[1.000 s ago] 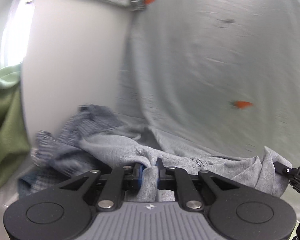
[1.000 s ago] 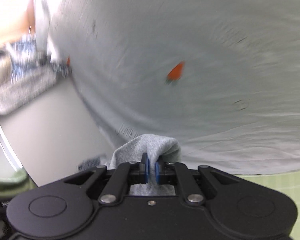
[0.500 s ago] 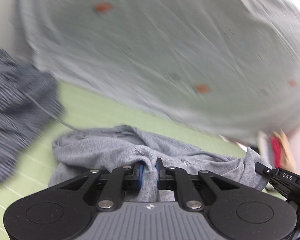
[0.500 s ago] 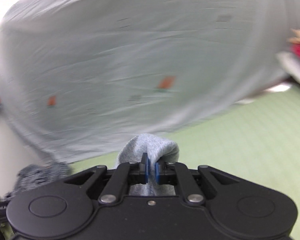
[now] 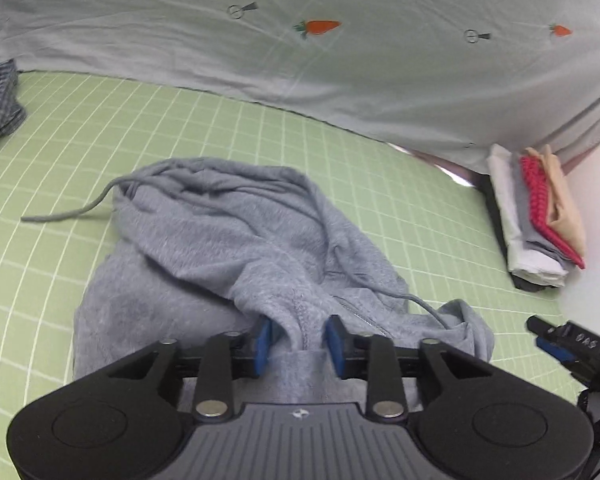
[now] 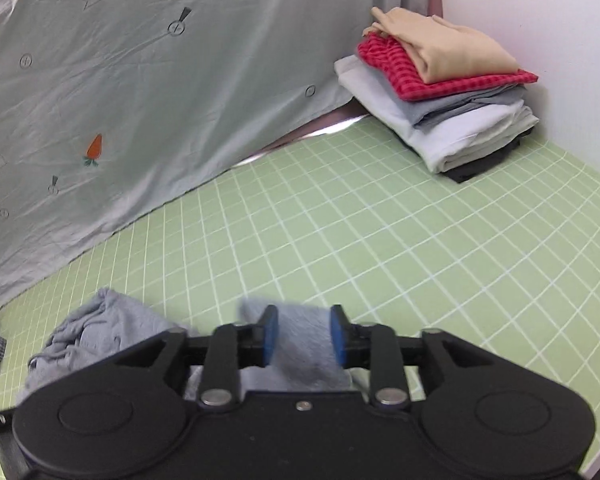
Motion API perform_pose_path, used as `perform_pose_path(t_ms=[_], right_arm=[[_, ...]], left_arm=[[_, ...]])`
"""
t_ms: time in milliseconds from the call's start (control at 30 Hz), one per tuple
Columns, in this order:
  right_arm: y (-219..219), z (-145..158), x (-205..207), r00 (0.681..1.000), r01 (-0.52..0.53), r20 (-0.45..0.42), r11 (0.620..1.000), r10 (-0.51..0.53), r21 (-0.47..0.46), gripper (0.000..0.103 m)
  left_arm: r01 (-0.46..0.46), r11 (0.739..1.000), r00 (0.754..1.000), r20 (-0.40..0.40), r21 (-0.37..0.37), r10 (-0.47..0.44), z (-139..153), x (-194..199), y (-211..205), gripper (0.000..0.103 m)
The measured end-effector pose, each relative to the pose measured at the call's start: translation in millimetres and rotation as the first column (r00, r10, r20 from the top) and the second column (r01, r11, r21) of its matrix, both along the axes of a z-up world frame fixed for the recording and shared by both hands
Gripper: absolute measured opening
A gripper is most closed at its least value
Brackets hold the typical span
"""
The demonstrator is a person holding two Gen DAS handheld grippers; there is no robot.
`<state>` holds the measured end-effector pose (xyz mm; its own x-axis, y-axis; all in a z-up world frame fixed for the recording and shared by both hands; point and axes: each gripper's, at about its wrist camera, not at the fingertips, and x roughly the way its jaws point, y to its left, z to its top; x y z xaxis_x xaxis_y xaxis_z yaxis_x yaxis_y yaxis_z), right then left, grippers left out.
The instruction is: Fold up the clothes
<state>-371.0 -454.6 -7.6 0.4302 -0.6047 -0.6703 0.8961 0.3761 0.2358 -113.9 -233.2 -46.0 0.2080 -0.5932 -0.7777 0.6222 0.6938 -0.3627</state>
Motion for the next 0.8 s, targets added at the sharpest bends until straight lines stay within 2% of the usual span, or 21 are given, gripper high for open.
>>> perform_pose_path(t_ms=[133,200,300,333,400,467,533,567,600,667,700,733,800], right_arm=[[-22,-1,8,0.995,-0.098,0.037,0.995,0.097,0.023,0.05],[-31,-8,21,0.985,-0.166,0.053,0.985,0.163,0.051,0.056],[-34,-28,51,0.959,-0.282,0.072,0.954,0.275,0.1,0.065],[-35,-36,63,0.946,-0.324,0.069,0.939,0.318,0.115,0.07],[-36,-51,87,0.914,-0.406,0.064,0.902,0.401,0.146,0.074],[-36,-67,108,0.883,-0.467,0.041,0.867,0.468,0.174,0.075],[-38,-83,124,0.86,-0.5,0.015,0.837,0.51,0.221,0.075],[-38,-89,129,0.852,-0.511,0.02,0.824,0.523,0.244,0.073],[-38,-94,132,0.843,-0.527,0.035,0.808,0.537,0.264,0.069],[-39,-99,134,0.83,-0.546,0.06,0.787,0.554,0.286,0.027],[-39,-98,132,0.832,-0.544,0.06,0.792,0.551,0.276,0.019],[-39,-95,130,0.836,-0.541,0.069,0.799,0.544,0.262,0.007],[-45,-83,125,0.849,-0.528,0.126,0.821,0.513,0.219,0.006]], left_arm=[[-0.085,0.996,0.995,-0.052,-0.015,0.084,-3,3,4,0.056],[-0.101,0.995,0.991,-0.091,-0.026,0.098,-7,4,1,0.064],[-0.116,0.993,0.985,-0.131,-0.029,0.111,-15,3,-3,0.069],[-0.116,0.993,0.984,-0.14,-0.026,0.111,-19,3,-4,0.069],[-0.117,0.993,0.981,-0.157,-0.018,0.113,-25,3,-7,0.069],[-0.103,0.995,0.982,-0.162,-0.016,0.099,-30,4,-9,0.066],[-0.092,0.996,0.983,-0.163,-0.019,0.087,-32,5,-9,0.043],[-0.088,0.996,0.983,-0.166,-0.019,0.084,-33,7,-10,0.023],[-0.085,0.996,0.982,-0.17,-0.02,0.081,-33,8,-10,0.016],[-0.082,0.996,0.986,-0.149,-0.024,0.077,-28,10,-12,0.013],[-0.071,0.997,0.989,-0.132,-0.026,0.067,-23,11,-15,0.011],[-0.06,0.998,0.992,-0.113,-0.029,0.056,-18,13,-19,0.011],[-0.023,0.998,0.998,-0.062,-0.051,0.02,-1,23,-31,0.01]])
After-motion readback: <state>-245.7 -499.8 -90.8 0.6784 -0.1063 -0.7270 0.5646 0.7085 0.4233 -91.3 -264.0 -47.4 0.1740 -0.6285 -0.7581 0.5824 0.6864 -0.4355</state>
